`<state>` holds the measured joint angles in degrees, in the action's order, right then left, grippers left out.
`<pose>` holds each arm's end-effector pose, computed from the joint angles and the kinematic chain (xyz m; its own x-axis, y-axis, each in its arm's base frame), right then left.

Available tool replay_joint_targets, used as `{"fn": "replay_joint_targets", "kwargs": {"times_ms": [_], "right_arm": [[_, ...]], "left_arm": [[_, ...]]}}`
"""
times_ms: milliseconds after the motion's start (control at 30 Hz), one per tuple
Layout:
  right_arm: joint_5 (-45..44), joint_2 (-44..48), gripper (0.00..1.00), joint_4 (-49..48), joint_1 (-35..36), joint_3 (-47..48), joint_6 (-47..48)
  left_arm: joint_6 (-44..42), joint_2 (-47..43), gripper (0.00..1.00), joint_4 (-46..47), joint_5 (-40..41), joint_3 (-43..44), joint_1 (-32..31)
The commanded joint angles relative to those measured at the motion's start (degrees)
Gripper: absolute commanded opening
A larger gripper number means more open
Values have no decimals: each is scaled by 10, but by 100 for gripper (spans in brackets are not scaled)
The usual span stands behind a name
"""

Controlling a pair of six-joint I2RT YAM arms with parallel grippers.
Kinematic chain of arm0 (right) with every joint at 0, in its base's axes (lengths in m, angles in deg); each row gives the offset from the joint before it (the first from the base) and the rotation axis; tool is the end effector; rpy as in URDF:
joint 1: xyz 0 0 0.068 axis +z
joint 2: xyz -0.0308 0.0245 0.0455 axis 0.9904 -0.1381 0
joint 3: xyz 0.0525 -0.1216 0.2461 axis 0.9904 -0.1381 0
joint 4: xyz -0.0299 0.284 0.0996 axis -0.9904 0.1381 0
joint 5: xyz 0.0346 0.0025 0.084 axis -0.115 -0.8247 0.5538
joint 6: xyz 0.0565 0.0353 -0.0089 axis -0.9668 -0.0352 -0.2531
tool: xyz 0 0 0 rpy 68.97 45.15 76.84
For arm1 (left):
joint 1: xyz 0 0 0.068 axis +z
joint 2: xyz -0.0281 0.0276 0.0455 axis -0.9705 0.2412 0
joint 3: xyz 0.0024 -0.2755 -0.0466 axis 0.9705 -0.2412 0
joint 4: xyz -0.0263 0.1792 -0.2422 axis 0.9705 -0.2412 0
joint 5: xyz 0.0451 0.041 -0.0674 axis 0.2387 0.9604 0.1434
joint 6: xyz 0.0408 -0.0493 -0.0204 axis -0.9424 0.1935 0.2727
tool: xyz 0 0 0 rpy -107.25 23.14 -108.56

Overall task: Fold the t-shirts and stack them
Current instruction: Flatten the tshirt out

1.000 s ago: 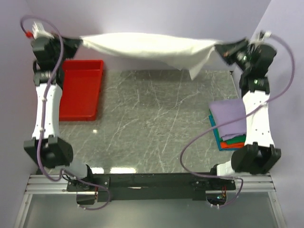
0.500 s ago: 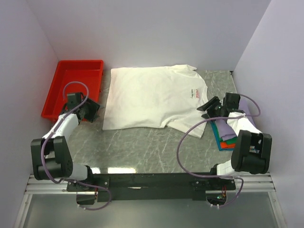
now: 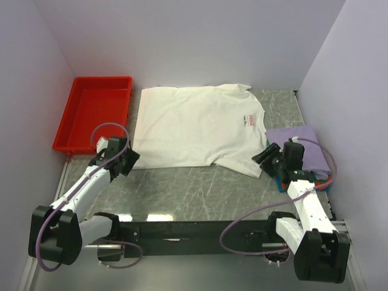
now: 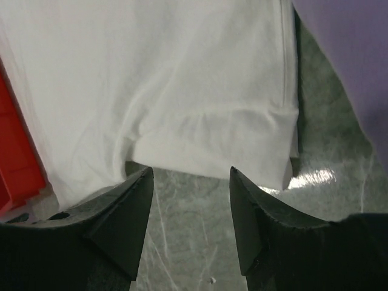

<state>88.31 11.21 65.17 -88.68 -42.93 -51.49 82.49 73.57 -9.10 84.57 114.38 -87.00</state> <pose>0.2447 -0.0135 0.1903 -0.5612 0.6778 -0.4749 0.3332 0.7103 0.6200 0.2633 -0.0410 0.1853 -0.3602 -0.8517 -0.3807 -0.6646 0.5207 -0.5359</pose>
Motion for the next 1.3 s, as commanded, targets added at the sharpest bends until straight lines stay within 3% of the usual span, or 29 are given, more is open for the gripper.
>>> {"fn": "replay_joint_targets", "kwargs": {"times_ms": [0,600,733,967,1033,1133,1200,1233,1267], "right_arm": [[-30,40,60,11,25,-32,-22],[-93,25,56,27,28,-73,-24],[-99,16,57,18,28,-76,-26],[-88,-30,56,-3,28,-76,-28],[-90,-31,56,-12,28,-83,-32],[-78,-38,49,-29,28,-90,-34],[-71,-51,39,-30,28,-83,-33],[-68,-53,33,-29,28,-79,-31],[-63,-55,18,-26,28,-74,-26]], "left_arm": [[62,5,58,-37,78,-18,-9],[66,132,48,21,92,-10,-9],[58,142,34,25,96,-5,-9],[41,140,1,30,95,5,-9],[36,139,1,29,95,8,-9],[31,139,1,29,95,9,-9],[27,133,1,26,96,11,-9],[27,127,1,22,100,11,-9],[24,122,1,21,103,11,-9]]}}
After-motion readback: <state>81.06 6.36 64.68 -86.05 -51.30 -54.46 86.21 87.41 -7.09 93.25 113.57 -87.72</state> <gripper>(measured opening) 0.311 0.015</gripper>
